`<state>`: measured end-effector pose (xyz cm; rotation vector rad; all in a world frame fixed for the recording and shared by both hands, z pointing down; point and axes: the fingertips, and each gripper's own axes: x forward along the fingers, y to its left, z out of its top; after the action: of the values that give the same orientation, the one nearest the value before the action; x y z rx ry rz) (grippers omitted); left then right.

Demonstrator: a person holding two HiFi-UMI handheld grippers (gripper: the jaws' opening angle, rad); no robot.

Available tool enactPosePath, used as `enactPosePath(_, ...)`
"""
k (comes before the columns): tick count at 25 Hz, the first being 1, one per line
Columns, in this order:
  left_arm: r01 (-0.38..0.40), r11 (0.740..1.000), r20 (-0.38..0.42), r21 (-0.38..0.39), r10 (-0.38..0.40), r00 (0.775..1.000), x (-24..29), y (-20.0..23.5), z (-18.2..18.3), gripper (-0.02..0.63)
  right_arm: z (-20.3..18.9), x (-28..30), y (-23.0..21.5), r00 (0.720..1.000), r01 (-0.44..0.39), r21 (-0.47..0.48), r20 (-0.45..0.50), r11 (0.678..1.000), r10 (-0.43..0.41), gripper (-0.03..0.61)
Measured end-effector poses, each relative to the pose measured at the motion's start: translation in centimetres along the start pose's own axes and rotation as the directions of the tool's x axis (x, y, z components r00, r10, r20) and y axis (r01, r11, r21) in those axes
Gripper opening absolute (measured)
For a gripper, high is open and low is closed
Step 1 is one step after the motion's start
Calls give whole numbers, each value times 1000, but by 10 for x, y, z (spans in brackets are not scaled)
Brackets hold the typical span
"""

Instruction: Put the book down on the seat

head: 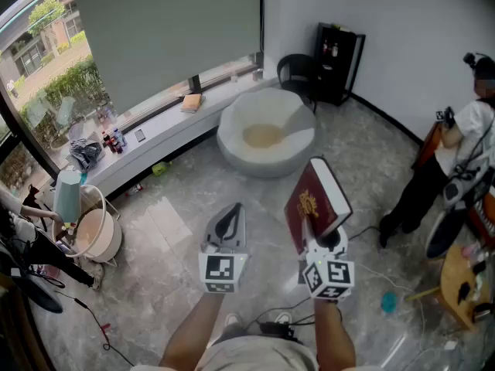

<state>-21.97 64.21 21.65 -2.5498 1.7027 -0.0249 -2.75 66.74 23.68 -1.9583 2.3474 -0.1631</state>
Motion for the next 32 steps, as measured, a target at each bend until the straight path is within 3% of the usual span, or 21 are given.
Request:
enactPosePath(15, 2, 1000, 4, 15, -2, 1000, 19, -21, -1, 6, -3, 8, -17, 1000, -23, 4, 12, 1000, 23, 219)
enactPosePath(24, -11, 1000, -9, 28, 11, 1000, 77, -97, 2, 6, 0, 14, -106, 998, -65, 38, 9, 997, 65, 219)
enactPosePath(32, -25, 999, -29, 34, 26, 999, 111, -120, 1, 6, -7, 33, -149, 997, -76, 64, -13, 995, 77, 219)
